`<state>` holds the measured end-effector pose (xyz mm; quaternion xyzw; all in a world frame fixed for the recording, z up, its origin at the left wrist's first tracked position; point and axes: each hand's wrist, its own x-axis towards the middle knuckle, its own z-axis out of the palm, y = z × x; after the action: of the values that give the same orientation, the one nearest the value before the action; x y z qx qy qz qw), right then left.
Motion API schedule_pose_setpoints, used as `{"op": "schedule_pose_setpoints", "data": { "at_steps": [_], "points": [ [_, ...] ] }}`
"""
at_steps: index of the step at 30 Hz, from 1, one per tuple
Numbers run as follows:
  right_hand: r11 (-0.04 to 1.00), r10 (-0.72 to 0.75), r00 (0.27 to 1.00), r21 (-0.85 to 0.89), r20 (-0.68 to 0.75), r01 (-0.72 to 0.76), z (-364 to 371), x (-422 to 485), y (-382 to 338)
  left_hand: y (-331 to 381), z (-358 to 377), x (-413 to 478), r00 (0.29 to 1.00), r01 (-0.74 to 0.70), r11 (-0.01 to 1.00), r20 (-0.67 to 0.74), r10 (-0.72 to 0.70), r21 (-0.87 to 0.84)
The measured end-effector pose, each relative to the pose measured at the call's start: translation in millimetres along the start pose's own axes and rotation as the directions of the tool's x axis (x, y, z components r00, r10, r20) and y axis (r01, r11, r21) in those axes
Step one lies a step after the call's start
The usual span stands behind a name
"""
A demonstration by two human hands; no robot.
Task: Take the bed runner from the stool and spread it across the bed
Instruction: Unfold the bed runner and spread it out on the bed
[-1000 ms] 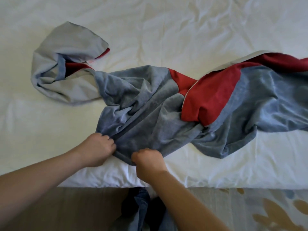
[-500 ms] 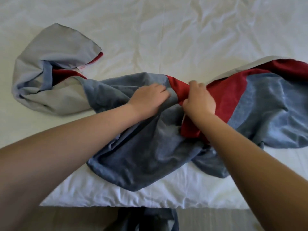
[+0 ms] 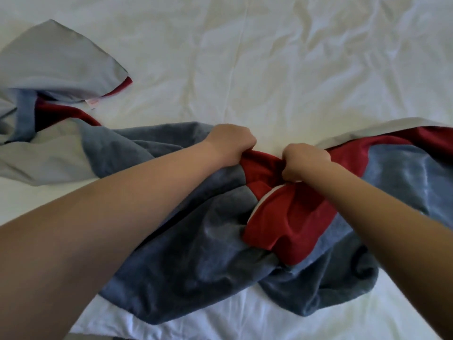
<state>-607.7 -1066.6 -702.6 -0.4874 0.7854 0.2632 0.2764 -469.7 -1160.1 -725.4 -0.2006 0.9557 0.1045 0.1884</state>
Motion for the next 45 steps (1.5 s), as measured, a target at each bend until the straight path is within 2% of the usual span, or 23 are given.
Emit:
{"op": "schedule_pose_setpoints", "data": {
  "at_steps": [3, 7, 12, 15, 19, 21, 24, 26, 28, 30, 32, 35, 36, 38, 40, 43, 45],
  "points": [
    [0.999, -0.025, 0.999, -0.04, -0.029, 0.024, -14, 18, -7, -10, -3, -3, 0.999, 0.027, 0.995, 0.014, -0.029, 0.099],
    [0.997, -0.07, 0.973, -0.022, -0.22, 0.067, -46, 44, -36, -49, -3, -14, 0.982, 0.165, 0.984, -0.103, -0.157, 0.073],
    [0.97, -0.206, 0.858, 0.018, -0.47, 0.243, -89, 64, -106, -119, -11, -49, 0.926, 0.365, 0.928, -0.134, -0.353, 0.073],
    [0.938, -0.264, 0.794, 0.046, -0.547, 0.344, -106, 66, -149, -156, -16, -74, 0.892, 0.444, 0.89, -0.142, -0.428, 0.102],
    [0.86, -0.311, 0.767, 0.177, -0.561, 0.478, -120, 67, -188, -210, -25, -105, 0.849, 0.525, 0.84, -0.143, -0.508, 0.133],
    [0.852, -0.313, 0.778, 0.201, -0.544, 0.483, -120, 71, -193, -240, -29, -120, 0.777, 0.629, 0.766, -0.112, -0.619, 0.135],
    [0.876, -0.304, 0.848, 0.222, -0.435, 0.428, -113, 81, -180, -270, -32, -134, 0.655, 0.754, 0.646, -0.055, -0.754, 0.119],
    [0.888, -0.247, 0.901, 0.29, -0.356, 0.358, -109, 85, -162, -271, -35, -131, 0.632, 0.775, 0.625, -0.114, -0.766, 0.095],
    [0.885, -0.191, 0.917, 0.342, -0.35, 0.315, -104, 85, -143, -258, -41, -116, 0.686, 0.72, 0.69, -0.216, -0.695, 0.068],
    [0.889, -0.159, 0.91, 0.345, -0.383, 0.3, -100, 81, -125, -238, -47, -95, 0.788, 0.584, 0.811, -0.271, -0.552, 0.047],
    [0.906, -0.121, 0.903, 0.326, -0.412, 0.27, -94, 74, -112, -212, -54, -70, 0.861, 0.446, 0.895, -0.283, -0.422, 0.025],
    [0.933, -0.064, 0.889, 0.288, -0.454, 0.215, -86, 61, -96, -166, -59, -27, 0.931, 0.244, 0.97, -0.282, -0.233, 0.003],
    [0.944, -0.086, 0.871, 0.239, -0.484, 0.226, -83, 56, -91, -151, -60, -14, 0.946, 0.169, 0.986, -0.283, -0.158, 0.012],
    [0.946, -0.219, 0.843, 0.105, -0.492, 0.307, -76, 48, -78, -125, -61, 9, 0.957, 0.011, 0.999, -0.29, 0.0, 0.035],
    [0.889, -0.393, 0.842, 0.081, -0.368, 0.451, -68, 45, -61, -106, -56, 28, 0.959, -0.115, 0.993, -0.256, 0.121, 0.038],
    [0.796, -0.566, 0.816, 0.183, -0.118, 0.578, -56, 40, -32, -90, -34, 46, 0.98, -0.177, 0.981, -0.102, 0.169, -0.077],
    [0.796, -0.589, 0.803, 0.112, -0.084, 0.595, -48, 39, -18, -91, -20, 49, 0.989, -0.151, 0.977, -0.023, 0.149, -0.154]
  ]
}}
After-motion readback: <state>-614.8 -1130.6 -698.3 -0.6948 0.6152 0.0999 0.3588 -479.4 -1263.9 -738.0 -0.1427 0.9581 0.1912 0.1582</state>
